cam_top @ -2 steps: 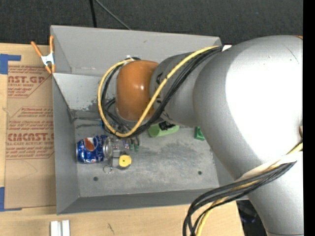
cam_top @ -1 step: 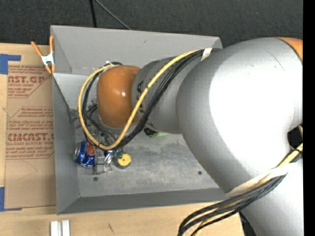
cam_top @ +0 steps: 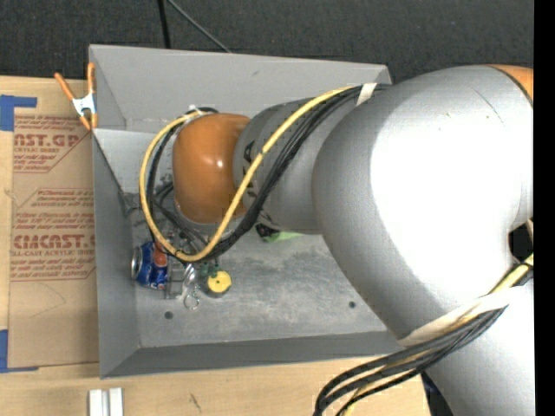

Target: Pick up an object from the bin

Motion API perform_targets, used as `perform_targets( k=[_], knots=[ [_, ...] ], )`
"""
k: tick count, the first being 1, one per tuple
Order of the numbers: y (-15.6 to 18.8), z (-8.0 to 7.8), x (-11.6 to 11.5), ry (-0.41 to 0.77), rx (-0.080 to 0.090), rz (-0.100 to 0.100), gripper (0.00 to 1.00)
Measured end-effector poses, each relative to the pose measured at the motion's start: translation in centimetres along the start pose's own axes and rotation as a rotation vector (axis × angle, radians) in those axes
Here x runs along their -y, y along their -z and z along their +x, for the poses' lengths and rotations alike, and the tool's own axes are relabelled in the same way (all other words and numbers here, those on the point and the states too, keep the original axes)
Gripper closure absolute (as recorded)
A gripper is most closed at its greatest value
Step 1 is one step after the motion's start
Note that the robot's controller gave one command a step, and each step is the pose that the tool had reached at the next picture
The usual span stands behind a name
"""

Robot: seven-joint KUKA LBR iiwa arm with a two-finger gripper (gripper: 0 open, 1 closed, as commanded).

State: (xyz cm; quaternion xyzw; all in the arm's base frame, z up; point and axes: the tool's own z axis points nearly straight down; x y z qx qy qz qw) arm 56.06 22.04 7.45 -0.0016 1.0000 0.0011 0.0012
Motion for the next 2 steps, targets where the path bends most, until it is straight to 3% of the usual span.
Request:
perform_targets(
  k=[1,2],
  knots=[
    [18.5,-1.0,-0.2,-0.003,0.008,-0.003,1.0],
    [25.6,-2.6,0.6,0.476,0.007,0.001,1.0]
  ],
)
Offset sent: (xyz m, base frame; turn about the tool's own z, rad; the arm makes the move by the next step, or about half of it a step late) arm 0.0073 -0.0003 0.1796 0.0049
